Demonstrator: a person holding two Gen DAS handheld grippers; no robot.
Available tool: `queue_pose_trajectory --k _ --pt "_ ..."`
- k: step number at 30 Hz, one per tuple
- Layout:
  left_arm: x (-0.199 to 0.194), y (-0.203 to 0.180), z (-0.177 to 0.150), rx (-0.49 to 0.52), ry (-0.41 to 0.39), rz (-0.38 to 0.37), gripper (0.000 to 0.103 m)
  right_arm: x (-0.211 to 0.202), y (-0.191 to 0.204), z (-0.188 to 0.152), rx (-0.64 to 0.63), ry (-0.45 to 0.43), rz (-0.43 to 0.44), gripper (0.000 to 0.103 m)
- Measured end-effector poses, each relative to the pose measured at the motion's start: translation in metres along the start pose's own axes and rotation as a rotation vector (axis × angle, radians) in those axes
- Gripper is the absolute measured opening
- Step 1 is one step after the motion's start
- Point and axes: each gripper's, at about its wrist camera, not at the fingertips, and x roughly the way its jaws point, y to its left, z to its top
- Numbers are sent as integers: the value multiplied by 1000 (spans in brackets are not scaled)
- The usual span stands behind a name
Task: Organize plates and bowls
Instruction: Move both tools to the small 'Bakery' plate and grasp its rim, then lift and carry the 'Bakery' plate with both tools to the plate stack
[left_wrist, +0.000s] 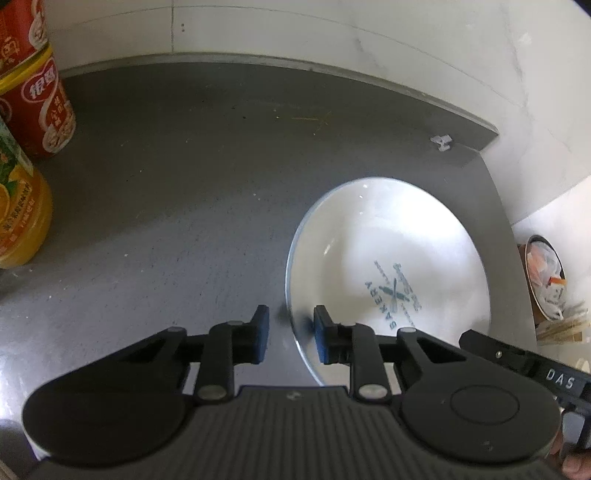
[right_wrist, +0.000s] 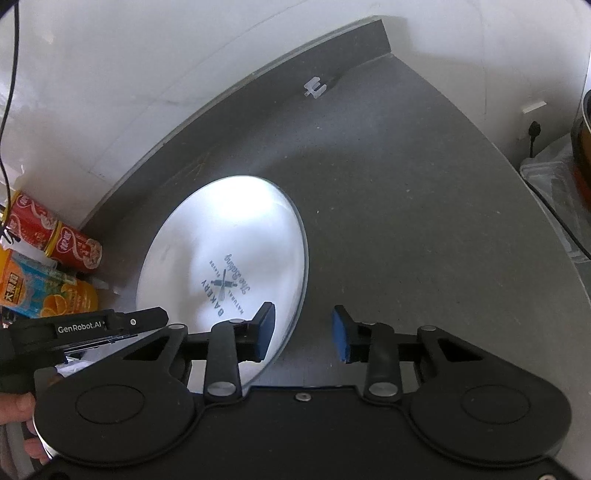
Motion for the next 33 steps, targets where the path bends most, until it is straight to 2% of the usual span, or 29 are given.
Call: queue_pose_trajectory --k 3,9,15,22,33 --pt "3 -3 2 18 -12 1 24 4 0 3 -1 -3 6 28" --pt "8 1 8 13 -32 -25 22 12 3 12 -3 3 36 27" --pt "4 6 9 6 -43 -32 18 16 6 18 -44 17 15 12" --pt "-13 7 9 -8 -59 -32 13 1 12 15 -73 2 41 11" --pt "-70 10 1 -42 -116 -33 13 -43 36 15 -141 -47 67 11"
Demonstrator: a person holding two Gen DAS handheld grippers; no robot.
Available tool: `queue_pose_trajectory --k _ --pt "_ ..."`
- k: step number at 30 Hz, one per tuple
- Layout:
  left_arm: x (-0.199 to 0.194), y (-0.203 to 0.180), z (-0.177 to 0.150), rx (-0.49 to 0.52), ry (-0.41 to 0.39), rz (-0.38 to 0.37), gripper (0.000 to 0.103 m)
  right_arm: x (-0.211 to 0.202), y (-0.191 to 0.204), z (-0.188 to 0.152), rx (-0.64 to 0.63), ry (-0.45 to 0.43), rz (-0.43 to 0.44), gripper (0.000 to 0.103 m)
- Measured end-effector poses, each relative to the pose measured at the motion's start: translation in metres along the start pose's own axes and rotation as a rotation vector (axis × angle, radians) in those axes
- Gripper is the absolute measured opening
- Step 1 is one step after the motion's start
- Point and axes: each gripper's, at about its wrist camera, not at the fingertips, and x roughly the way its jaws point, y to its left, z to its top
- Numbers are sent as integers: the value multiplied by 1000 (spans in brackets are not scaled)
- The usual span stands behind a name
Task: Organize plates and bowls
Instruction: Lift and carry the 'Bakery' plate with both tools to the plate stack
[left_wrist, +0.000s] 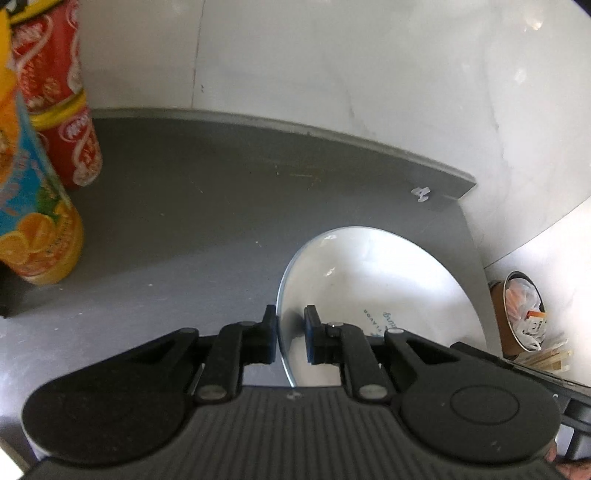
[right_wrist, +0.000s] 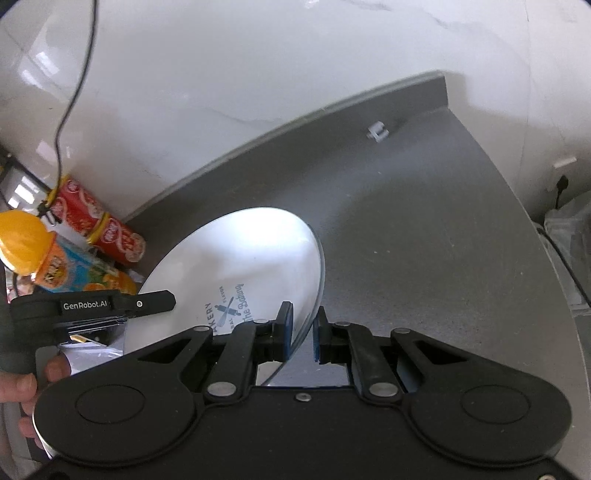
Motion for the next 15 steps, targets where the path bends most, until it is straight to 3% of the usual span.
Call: queue_pose_trajectory --k 15 --pt "-84 17 -17 -89 -70 17 13 -51 54 -7 -122 -12 67 11"
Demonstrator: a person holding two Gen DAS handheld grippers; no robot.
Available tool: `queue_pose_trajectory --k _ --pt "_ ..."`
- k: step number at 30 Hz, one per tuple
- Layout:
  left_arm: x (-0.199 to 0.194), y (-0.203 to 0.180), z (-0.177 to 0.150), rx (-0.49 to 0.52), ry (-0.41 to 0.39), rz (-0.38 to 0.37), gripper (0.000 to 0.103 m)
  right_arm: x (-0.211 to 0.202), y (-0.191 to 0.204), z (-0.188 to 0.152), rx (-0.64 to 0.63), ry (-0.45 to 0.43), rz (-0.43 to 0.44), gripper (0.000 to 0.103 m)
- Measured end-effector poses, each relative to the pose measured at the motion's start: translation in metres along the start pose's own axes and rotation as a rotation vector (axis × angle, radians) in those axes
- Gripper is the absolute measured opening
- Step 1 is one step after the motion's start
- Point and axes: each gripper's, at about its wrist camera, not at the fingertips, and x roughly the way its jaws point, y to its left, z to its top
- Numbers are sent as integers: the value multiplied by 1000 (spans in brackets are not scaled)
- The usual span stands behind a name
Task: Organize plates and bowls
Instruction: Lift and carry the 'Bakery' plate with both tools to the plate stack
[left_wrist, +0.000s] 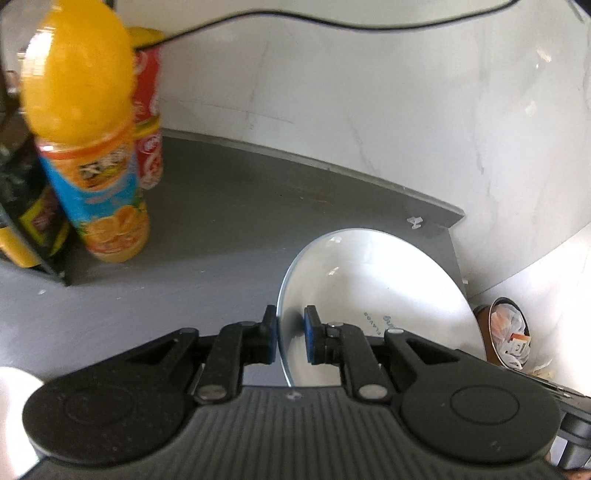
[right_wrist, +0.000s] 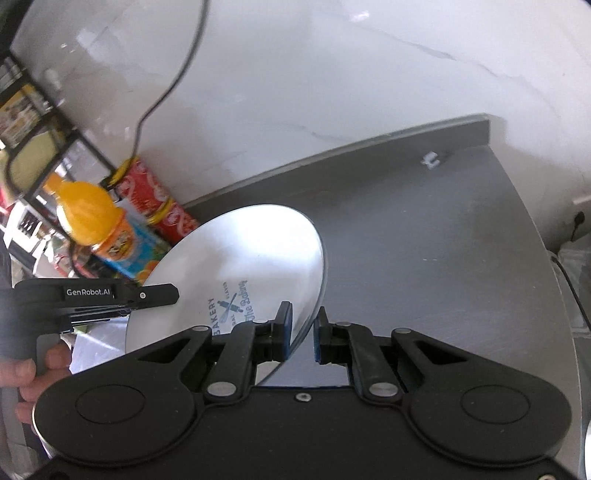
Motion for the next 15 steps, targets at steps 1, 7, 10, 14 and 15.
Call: queue_pose_trajectory --k 1,7,10,14,15 --pt "-7 4 -1 -10 -4 0 13 -3 5 -1 -7 -3 5 11" --pt "-35 23 -3 -38 -25 -5 13 -12 39 -3 -58 -14 16 12" --pt "-50 35 -3 -40 -42 -16 13 -17 56 -5 -61 -28 24 12" --pt "-69 54 -3 -39 -53 -30 13 -21 81 -11 -68 -46 30 12" --pt "-73 59 -3 -35 -59 -32 13 -21 87 -12 -69 -48 32 12"
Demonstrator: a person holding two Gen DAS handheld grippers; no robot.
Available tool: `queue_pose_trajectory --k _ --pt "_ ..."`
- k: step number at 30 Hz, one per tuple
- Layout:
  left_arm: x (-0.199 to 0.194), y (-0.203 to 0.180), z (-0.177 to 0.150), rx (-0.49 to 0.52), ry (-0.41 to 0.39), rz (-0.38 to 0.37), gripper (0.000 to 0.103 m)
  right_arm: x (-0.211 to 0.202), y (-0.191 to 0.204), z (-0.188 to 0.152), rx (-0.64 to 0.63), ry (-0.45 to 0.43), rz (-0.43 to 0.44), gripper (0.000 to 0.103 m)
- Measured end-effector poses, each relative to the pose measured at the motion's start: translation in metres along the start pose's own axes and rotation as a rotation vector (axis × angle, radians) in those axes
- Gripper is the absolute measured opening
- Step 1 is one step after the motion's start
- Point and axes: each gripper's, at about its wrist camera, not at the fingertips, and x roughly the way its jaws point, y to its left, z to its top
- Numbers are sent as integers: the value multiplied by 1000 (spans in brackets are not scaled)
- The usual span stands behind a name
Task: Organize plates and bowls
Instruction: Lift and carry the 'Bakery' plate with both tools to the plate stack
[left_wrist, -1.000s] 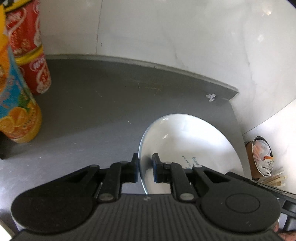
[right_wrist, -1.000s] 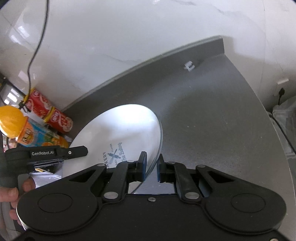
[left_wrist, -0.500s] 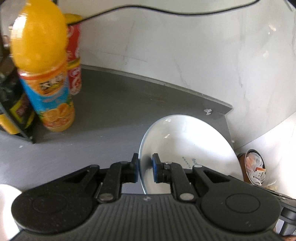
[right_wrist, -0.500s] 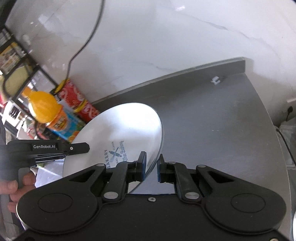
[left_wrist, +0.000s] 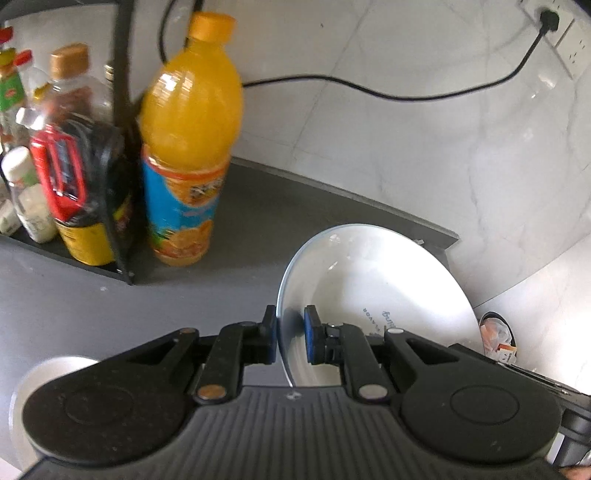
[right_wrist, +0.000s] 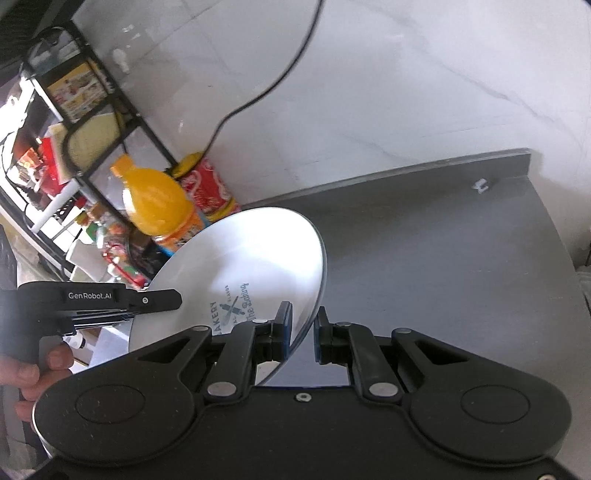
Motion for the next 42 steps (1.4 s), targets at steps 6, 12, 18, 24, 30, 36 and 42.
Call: queue_pose_trajectory --k 6,12,18,24,30,36,42 --pt "-25 34 -1 -7 -12 -10 13 -1 36 -12 -21 -13 9 12" --pt "-46 69 -6 -18 -14 -16 13 3 69 -30 -28 -18 21 12" --pt "-59 102 -13 -24 -7 -21 13 9 97 -49 -32 -3 28 13" --pt "-67 131 -23 -23 5 -22 13 16 119 -67 -50 12 29 13" --pt "-68 161 -41 -36 24 -19 13 25 137 -90 -67 34 20 13" --pt "-66 186 -59 -48 60 -13 13 35 146 -110 -56 73 18 13" --pt "-61 205 -72 -58 92 -1 13 46 156 -125 -60 116 6 14"
